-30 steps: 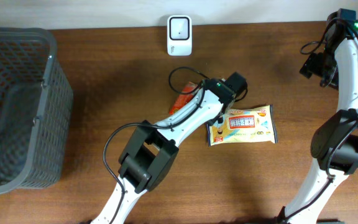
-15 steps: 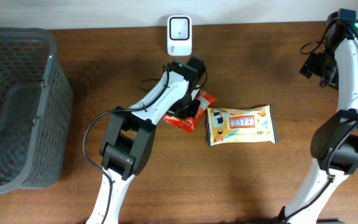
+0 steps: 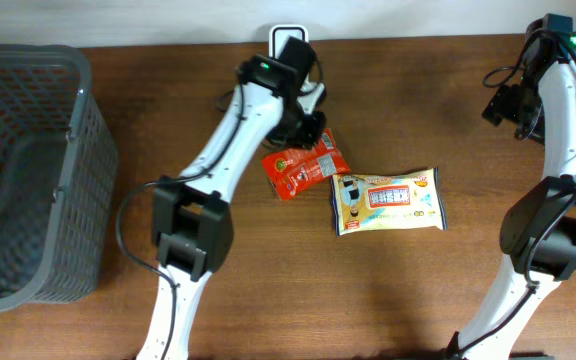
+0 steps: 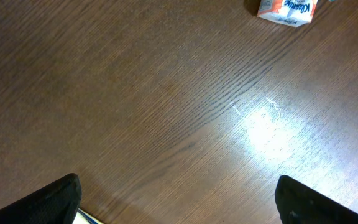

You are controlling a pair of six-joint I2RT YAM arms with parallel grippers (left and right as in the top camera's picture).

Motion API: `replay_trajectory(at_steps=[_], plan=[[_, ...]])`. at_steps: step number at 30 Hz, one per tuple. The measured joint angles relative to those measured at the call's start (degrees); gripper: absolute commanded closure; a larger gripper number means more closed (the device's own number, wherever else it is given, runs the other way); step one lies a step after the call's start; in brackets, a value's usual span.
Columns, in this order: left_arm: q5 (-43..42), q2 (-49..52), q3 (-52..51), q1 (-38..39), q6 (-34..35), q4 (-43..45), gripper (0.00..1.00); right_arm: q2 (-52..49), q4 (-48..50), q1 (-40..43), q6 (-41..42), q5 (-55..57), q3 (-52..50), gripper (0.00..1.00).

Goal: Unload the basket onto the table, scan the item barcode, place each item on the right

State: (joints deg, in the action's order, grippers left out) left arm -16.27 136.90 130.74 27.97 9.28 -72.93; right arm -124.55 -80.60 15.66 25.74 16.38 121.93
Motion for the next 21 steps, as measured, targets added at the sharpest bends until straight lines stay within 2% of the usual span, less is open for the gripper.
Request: replay_trajectory(at_steps=[3,6,7,9,10,11,12,15,19,21], plan=[[5.4,6.0,-2.5,2.7,0.0,0.2,1.0,0.0,0.0,0.0,0.0,0.0,0.0,0.01],[17.7,7.3,-3.2,2.6,0.0,0.3,1.0,0.0,0.0,0.0,0.0,0.0,0.0,0.01],[24.5,7.8,-3.0,2.2,0.0,-0.3,1.0,0.0,0.0,0.0,0.0,0.0,0.0,0.01],[31.3,9.9,2.5,-0.1,0.0,-6.9,1.0,0.0,0.0,0.0,0.0,0.0,0.0,0.01],[31.3,9.9,5.0,-0.7,0.0,-9.2,1.0,0.0,0.0,0.0,0.0,0.0,0.0,0.01],[29.7,10.3,12.7,-1.7,0.0,-9.6,1.0,0.0,0.0,0.0,0.0,0.0,0.0,0.01],[24.7,10.2,16.7,-1.9,0.0,-8.5,1.0,0.0,0.0,0.0,0.0,0.0,0.0,0.01],[10.0,11.2,17.4,-1.1,0.0,-4.8,1.0,0.0,0.0,0.0,0.0,0.0,0.0,0.01],[9.0,17.0,18.1,-0.2,0.0,-3.1,1.0,0.0,0.0,0.0,0.0,0.0,0.0,0.01],[9.9,17.3,19.4,-0.2,0.0,-6.4,1.0,0.0,0.0,0.0,0.0,0.0,0.0,0.01]])
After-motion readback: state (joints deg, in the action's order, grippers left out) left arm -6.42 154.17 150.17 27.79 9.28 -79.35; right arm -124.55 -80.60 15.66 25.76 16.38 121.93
